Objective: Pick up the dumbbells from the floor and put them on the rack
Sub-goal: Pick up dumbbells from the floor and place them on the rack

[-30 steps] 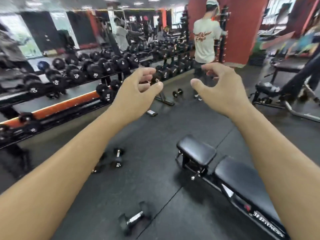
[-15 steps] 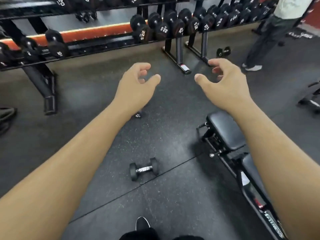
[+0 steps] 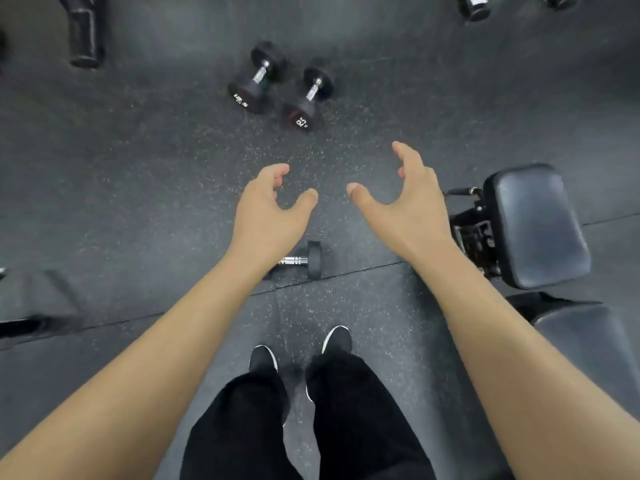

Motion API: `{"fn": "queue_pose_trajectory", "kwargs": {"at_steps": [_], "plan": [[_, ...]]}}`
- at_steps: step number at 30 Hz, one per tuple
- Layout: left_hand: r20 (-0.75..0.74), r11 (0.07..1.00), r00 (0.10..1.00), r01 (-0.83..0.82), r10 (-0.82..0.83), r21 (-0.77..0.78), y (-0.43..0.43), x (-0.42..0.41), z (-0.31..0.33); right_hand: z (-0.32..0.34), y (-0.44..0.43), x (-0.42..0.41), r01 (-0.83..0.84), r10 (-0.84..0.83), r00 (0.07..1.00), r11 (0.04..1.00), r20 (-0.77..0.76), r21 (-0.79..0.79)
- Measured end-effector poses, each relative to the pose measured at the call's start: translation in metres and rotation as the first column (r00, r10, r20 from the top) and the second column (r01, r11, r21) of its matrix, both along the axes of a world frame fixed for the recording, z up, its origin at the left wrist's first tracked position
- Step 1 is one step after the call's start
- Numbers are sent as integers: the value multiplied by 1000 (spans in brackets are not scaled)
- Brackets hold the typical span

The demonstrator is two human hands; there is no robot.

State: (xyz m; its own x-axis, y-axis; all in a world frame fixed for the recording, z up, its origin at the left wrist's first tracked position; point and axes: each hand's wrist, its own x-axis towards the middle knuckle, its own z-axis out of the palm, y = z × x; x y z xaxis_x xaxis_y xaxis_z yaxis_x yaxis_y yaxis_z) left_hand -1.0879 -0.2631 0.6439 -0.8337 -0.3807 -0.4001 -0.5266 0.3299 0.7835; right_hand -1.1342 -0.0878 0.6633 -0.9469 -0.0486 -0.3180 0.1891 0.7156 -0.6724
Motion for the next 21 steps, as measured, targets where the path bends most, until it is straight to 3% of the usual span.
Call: {"fn": "queue_pose_trajectory", "kwargs": {"at_steps": [6,15,21], "plan": [[139,988,978,-149,154,-47,-16,-23,-162,-148,-31,-31,7,-3,984,1000,177,-18],[380,979,910,-109,168,-170,-77,-22,-437,-425,-74,-9,-3,-54,913,990,405,139],[499,959,839,-90,218,-267,-100,-6,-552,-554,-87,2,67,-149,825,984,545,166]]}}
